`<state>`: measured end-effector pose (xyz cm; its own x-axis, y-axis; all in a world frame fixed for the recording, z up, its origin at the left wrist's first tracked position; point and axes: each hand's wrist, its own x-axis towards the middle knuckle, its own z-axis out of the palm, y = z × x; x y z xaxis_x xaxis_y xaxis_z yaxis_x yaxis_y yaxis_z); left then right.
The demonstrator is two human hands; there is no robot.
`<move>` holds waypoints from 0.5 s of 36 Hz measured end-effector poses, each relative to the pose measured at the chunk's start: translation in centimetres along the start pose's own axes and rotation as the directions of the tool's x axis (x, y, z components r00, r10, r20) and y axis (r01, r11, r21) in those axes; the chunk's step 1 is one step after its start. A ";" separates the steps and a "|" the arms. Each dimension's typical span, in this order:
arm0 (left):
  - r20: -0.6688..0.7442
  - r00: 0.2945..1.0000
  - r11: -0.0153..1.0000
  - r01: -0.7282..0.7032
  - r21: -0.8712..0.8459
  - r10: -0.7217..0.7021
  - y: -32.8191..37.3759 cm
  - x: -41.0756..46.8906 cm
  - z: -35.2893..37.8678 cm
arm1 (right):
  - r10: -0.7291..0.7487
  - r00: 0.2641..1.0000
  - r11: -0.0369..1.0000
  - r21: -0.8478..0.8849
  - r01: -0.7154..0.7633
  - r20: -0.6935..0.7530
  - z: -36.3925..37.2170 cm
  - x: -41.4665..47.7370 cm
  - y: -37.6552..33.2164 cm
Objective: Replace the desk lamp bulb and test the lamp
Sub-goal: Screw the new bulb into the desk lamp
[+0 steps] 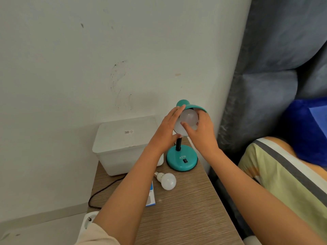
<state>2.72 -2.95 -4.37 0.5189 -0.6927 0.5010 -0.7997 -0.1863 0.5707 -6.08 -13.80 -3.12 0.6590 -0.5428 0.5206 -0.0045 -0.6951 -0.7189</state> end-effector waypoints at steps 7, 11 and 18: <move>0.034 0.999 1.000 -0.017 0.015 0.016 0.2 0.1 -0.1 | 0.072 0.997 0.993 0.094 -0.068 -0.038 0.0 -0.1 0.0; 0.066 0.998 0.999 -0.022 0.025 0.021 0.7 0.2 -0.9 | 0.063 0.998 0.998 0.032 -0.063 0.007 -0.7 0.3 -0.6; 0.174 0.984 0.994 0.013 0.110 -0.032 2.4 -0.1 -2.4 | 0.055 0.987 0.986 -0.162 -0.031 0.148 -2.5 0.5 -1.6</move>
<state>1.47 -1.65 -1.48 0.4836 -0.7971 0.3616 -0.8213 -0.2705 0.5022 -7.68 -14.13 -0.54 0.7620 -0.5045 0.4059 -0.1466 -0.7450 -0.6508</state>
